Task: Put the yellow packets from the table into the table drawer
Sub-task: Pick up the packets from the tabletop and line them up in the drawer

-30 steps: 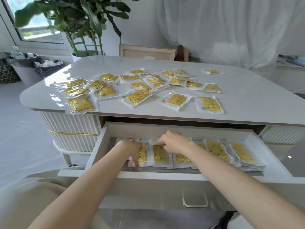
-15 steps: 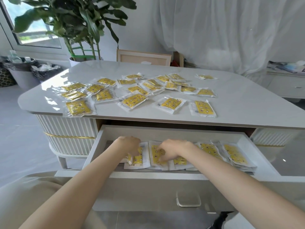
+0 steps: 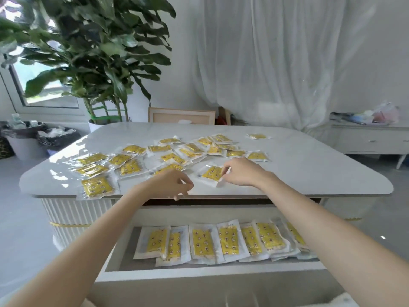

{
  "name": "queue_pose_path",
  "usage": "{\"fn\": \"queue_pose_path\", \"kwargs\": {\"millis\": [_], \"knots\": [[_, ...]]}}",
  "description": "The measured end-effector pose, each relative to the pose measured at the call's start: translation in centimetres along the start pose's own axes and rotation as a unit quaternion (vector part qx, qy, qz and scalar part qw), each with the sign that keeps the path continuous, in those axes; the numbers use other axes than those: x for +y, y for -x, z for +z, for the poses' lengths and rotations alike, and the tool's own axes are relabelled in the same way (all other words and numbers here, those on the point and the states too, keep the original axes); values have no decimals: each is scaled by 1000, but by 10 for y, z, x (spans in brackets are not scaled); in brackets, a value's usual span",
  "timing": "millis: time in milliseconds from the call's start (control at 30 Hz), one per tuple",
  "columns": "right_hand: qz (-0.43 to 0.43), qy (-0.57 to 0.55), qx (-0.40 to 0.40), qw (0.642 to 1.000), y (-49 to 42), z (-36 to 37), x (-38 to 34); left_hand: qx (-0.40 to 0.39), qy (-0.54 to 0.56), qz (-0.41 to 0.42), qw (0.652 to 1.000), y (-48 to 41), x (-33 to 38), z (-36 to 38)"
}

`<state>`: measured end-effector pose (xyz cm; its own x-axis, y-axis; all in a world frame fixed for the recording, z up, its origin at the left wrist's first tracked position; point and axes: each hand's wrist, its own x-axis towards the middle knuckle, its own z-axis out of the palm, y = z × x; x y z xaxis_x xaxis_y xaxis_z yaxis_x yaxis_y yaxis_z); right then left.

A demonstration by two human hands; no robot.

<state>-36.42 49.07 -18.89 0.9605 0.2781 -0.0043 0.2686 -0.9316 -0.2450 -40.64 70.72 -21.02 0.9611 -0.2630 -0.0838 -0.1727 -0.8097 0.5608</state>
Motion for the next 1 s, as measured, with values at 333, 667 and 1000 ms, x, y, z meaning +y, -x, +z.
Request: {"fn": "queue_pose_path", "kwargs": {"millis": [333, 667, 1000], "knots": [[158, -109, 131, 973, -77, 5, 75, 153, -87, 38, 984, -116, 28, -7], [210, -26, 53, 976, -177, 26, 124, 93, -234, -51, 966, -225, -2, 5], [190, 11, 7, 982, -196, 48, 101, 135, -195, -49, 970, -240, -34, 24]]}}
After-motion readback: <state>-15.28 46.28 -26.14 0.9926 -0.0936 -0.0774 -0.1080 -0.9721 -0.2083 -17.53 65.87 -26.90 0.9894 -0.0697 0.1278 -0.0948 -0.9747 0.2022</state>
